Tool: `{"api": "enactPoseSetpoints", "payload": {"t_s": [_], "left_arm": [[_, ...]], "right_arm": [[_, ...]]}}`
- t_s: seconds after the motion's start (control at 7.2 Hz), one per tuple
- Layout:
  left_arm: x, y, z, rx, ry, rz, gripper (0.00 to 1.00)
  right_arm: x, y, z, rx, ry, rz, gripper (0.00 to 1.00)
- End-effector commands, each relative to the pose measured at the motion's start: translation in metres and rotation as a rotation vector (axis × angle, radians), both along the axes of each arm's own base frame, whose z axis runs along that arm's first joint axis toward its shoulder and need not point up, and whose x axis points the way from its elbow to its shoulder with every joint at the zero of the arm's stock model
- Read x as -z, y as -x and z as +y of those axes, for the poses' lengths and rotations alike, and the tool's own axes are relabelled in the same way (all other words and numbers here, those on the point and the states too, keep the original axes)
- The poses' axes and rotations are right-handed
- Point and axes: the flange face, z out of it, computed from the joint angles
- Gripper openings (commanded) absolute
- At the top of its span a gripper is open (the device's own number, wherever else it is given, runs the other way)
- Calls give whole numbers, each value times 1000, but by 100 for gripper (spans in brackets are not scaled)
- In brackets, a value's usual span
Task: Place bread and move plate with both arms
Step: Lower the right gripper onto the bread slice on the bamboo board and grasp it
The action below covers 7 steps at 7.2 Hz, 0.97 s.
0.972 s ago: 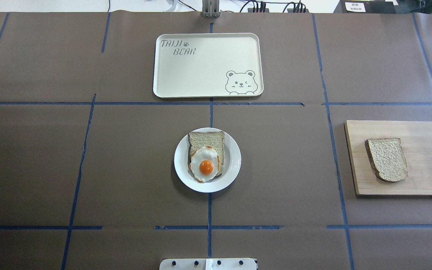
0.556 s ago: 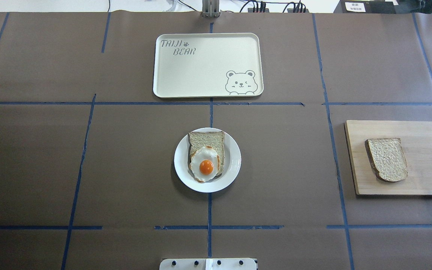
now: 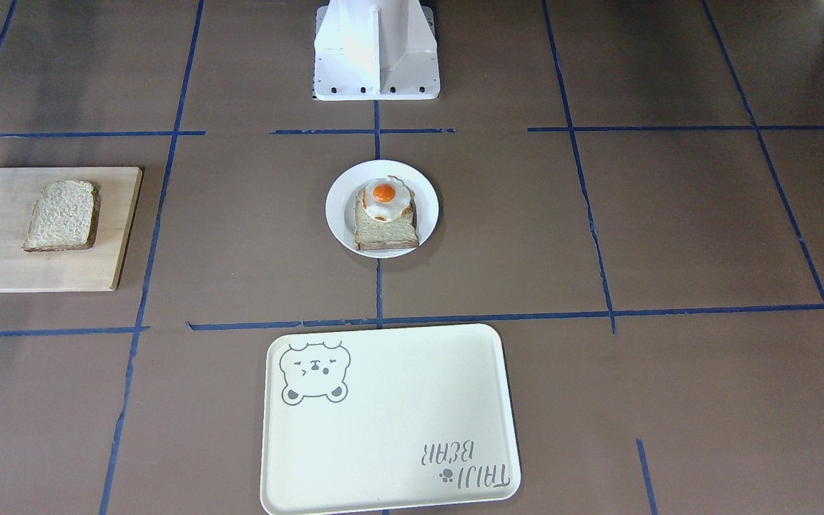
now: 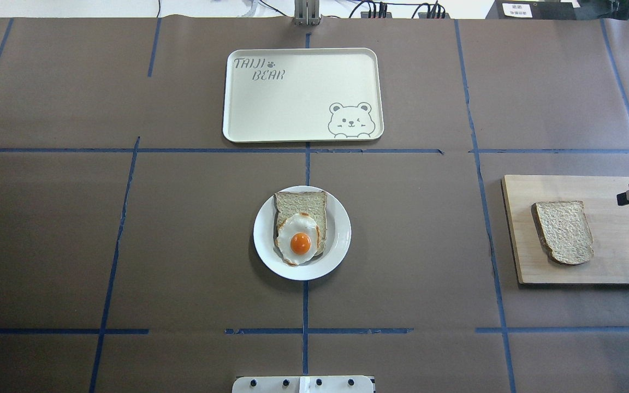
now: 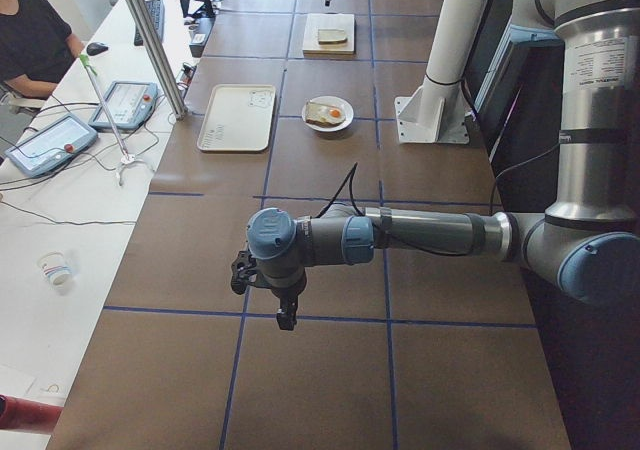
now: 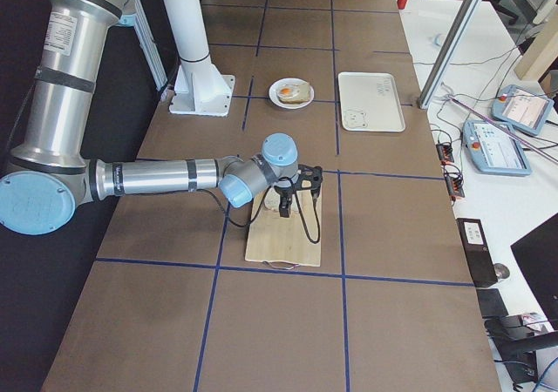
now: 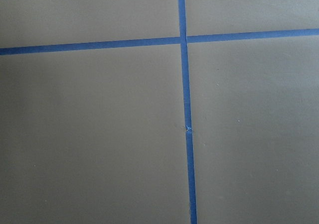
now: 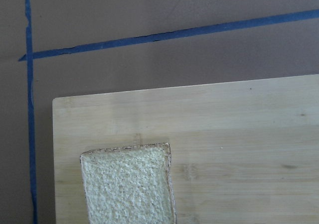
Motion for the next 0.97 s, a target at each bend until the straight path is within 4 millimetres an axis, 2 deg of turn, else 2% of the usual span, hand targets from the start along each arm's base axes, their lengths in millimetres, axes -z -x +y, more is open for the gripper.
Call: {"api": "enactPoseSetpoints", "payload": {"t_s": [0.0, 0.14, 0.28, 0.42, 0.56, 0.83], "left_arm": [[3, 0, -1, 0, -7, 0, 100], [3, 0, -1, -1, -8, 0, 100], [3, 0, -2, -1, -8, 0, 100], [4, 0, -2, -1, -9, 0, 100], [5, 0, -3, -1, -11, 0, 100], [5, 0, -3, -1, -11, 0, 100]], "right_arm": [[-33, 33, 7, 14, -3, 0, 99], [-24, 51, 1, 22, -16, -2, 99], [-20, 61, 0, 9, 14, -11, 99], [-22, 74, 3, 14, 6, 15, 99], [-25, 86, -2, 23, 7, 26, 99], [-37, 87, -2, 26, 27, 42, 98]]}}
